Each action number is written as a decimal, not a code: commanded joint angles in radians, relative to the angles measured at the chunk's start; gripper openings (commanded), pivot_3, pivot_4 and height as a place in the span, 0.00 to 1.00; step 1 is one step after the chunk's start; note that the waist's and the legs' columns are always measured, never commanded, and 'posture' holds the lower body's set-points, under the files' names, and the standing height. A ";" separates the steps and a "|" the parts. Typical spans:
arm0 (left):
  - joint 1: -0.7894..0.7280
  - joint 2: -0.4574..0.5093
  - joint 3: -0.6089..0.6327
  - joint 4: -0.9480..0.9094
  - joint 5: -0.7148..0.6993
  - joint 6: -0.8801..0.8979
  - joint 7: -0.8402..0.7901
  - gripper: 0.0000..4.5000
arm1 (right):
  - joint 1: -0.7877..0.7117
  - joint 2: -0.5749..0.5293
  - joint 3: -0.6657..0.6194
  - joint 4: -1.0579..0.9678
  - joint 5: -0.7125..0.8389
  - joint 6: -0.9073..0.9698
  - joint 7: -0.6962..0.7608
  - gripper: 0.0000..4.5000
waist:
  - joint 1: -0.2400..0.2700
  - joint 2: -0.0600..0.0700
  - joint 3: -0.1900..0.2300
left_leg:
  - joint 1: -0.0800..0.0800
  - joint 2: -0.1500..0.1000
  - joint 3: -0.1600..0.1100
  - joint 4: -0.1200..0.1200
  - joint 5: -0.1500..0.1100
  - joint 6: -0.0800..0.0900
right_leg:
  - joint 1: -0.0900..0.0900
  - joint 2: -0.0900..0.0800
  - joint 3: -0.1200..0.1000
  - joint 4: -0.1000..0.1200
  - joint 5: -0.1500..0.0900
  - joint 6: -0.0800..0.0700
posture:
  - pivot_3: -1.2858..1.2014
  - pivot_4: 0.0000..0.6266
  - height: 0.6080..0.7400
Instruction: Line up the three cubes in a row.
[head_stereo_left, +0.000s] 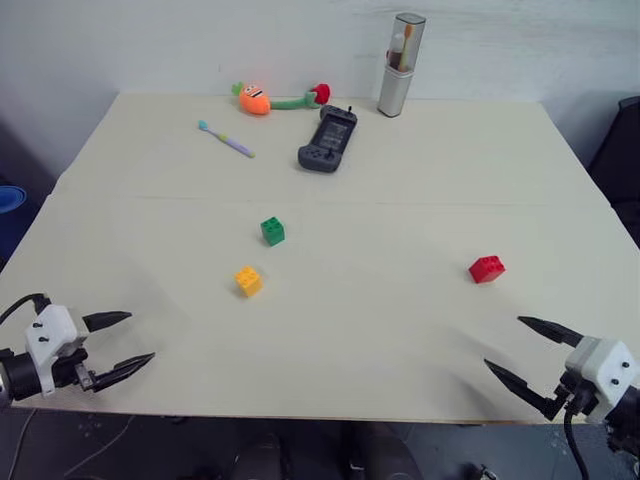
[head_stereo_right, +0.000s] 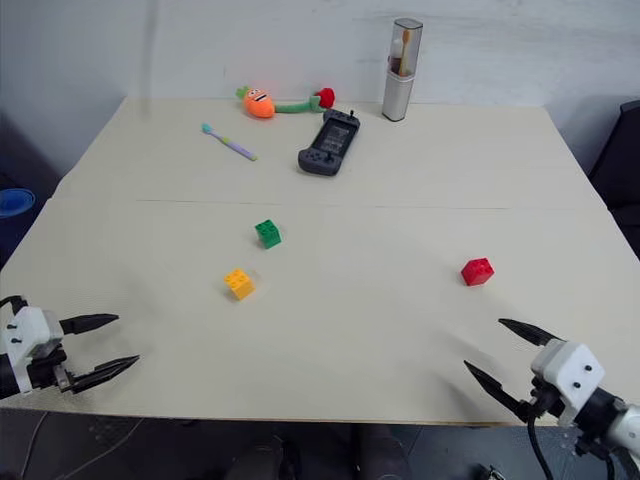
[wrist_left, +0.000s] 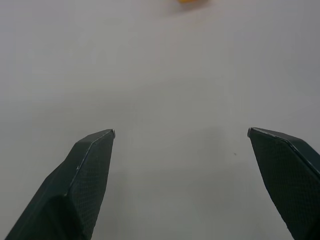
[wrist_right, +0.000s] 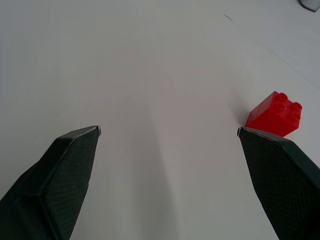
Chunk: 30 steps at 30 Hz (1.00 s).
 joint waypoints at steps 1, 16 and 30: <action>0.008 -0.002 0.036 -0.014 -0.008 -0.014 0.004 1.00 | 0.003 0.003 -0.011 -0.015 0.023 0.005 -0.008 1.00 | 0.000 0.000 0.000 | 0.000 0.000 0.000 0.000 0.000 0.000 | 0.000 0.000 0.000 0.000 0.000 0.000 | 0.52 0.24 1.00; -0.076 -0.019 -0.067 -0.224 -0.188 0.215 -0.077 1.00 | 0.085 0.167 -0.116 -0.153 0.080 0.146 -0.247 1.00 | 0.007 0.000 -0.001 | 0.000 0.000 -0.001 0.001 0.003 -0.006 | 0.000 0.000 -0.001 0.002 0.000 0.000 | 0.52 0.24 1.00; -0.292 -0.158 -0.296 -0.416 -0.208 0.310 0.037 1.00 | -0.194 0.172 -0.039 -0.096 0.066 0.345 -0.480 1.00 | -0.030 0.001 -0.001 | 0.005 -0.001 0.001 0.002 0.005 -0.007 | 0.008 0.002 0.003 0.006 0.000 0.000 | 0.52 0.24 1.00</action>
